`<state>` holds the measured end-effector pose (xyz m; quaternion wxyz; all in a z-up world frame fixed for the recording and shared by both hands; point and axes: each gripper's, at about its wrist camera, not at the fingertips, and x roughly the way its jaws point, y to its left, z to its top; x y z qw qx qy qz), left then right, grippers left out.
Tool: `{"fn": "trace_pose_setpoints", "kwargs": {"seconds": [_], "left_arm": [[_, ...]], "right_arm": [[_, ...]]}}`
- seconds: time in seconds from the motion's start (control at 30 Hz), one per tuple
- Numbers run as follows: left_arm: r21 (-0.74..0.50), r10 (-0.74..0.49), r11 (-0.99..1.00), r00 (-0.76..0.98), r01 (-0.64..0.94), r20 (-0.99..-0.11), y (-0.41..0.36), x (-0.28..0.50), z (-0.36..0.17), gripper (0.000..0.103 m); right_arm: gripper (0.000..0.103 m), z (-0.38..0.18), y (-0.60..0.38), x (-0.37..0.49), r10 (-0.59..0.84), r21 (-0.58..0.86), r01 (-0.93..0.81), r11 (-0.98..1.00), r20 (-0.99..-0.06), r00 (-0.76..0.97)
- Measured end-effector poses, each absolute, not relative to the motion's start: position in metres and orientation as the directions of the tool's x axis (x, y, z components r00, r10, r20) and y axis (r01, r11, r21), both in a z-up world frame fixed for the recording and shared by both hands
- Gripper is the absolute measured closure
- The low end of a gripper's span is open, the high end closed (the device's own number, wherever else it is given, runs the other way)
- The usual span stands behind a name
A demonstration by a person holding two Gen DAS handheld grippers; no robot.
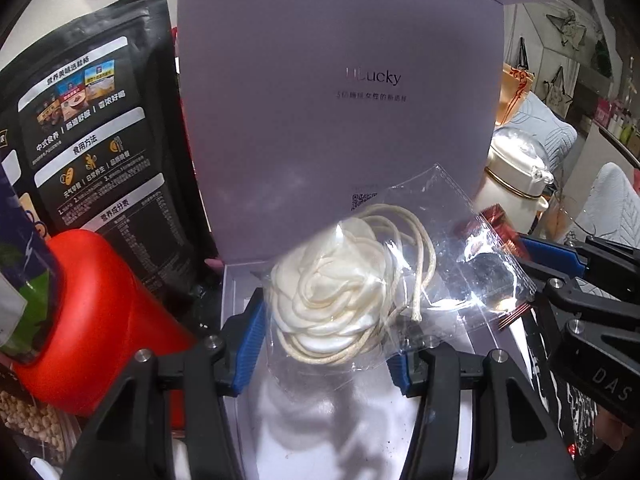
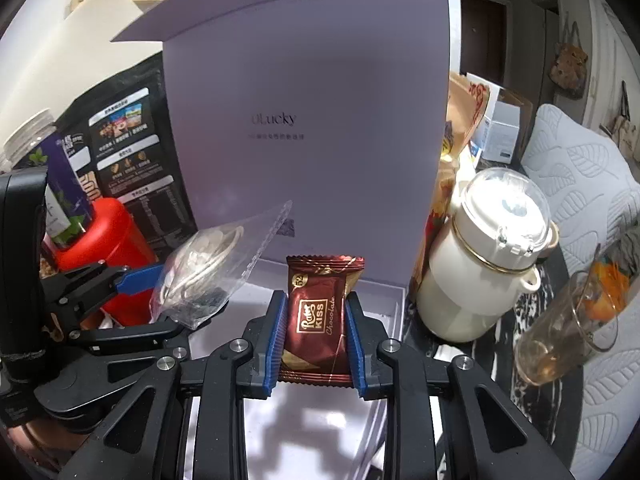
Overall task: Organize soft objects
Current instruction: 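Open both grippers to drop the rose bag and chocolate into the box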
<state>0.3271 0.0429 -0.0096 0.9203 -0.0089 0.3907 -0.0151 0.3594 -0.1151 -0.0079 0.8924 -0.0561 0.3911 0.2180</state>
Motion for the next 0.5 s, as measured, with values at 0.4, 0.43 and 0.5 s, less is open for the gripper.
{"fn": "trace_pose_setpoints", "kwargs": {"seconds": [0.4, 0.43, 0.5], "left_arm": [[-0.019, 0.008, 0.999, 0.645, -0.035, -0.764, 0.046, 0.337, -0.014, 0.018], [-0.018, 0.008, 0.999, 0.656, -0.033, -0.755, 0.045, 0.334, -0.012, 0.016], [-0.019, 0.007, 0.999, 0.662, -0.033, -0.749, 0.043, 0.331, -0.008, 0.015]], "right_arm": [[0.049, -0.004, -0.125, 0.354, 0.314, 0.063, -0.392, 0.918, -0.720, 0.619], [0.049, -0.002, -0.126, 0.352, 0.302, 0.050, -0.387, 0.921, -0.720, 0.625], [0.049, 0.001, -0.129, 0.348, 0.290, 0.035, -0.382, 0.924, -0.716, 0.635]]}}
